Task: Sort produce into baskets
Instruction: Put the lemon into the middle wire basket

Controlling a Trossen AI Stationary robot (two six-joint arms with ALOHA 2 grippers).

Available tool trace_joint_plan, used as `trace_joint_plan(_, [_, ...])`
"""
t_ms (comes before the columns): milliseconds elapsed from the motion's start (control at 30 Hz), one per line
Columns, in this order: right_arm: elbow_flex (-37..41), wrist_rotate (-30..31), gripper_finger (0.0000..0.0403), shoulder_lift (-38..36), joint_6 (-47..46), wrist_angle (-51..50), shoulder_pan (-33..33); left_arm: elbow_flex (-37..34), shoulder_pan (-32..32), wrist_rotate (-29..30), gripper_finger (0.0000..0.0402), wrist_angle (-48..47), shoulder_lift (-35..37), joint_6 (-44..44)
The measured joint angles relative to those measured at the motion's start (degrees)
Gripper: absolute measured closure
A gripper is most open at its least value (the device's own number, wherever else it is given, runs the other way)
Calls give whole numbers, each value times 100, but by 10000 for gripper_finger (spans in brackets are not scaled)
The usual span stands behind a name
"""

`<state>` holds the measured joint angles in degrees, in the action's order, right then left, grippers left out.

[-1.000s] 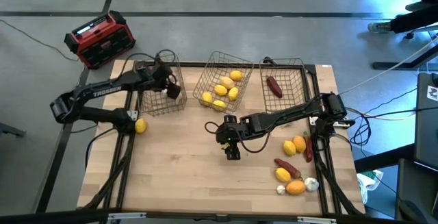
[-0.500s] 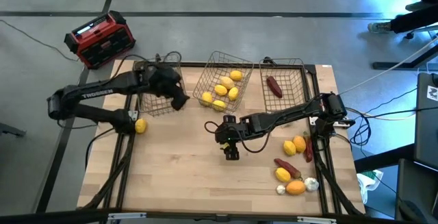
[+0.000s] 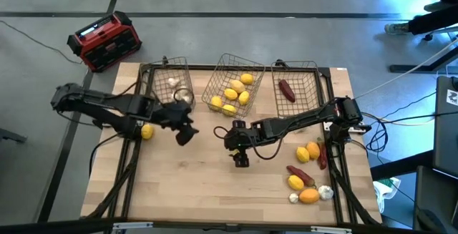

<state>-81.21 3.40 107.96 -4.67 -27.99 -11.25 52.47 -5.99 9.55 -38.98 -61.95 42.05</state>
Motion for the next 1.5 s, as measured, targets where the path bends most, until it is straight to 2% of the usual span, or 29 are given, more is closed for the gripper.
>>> trace_joint_plan(333, [0, 0, 100, 0, 2, 94, 0, 2, -1419, 451, 135, -1487, -3, 1957])
trace_joint_plan(533, [0, 0, 100, 0, 61, 96, 2, 2, -1853, 617, 135, -2360, -304, 2796])
trace_joint_plan(733, [0, 0, 100, 0, 63, 96, 2, 1, -1929, 468, 135, -2878, -951, 2887])
trace_joint_plan(1000, [0, 0, 100, 0, 64, 113, 2, 0, -1915, 255, 135, -4342, -1806, 3394])
trace_joint_plan(1500, [-1, 0, 100, 0, 66, 160, 2, -295, -1887, 191, 135, -4478, -2782, 3108])
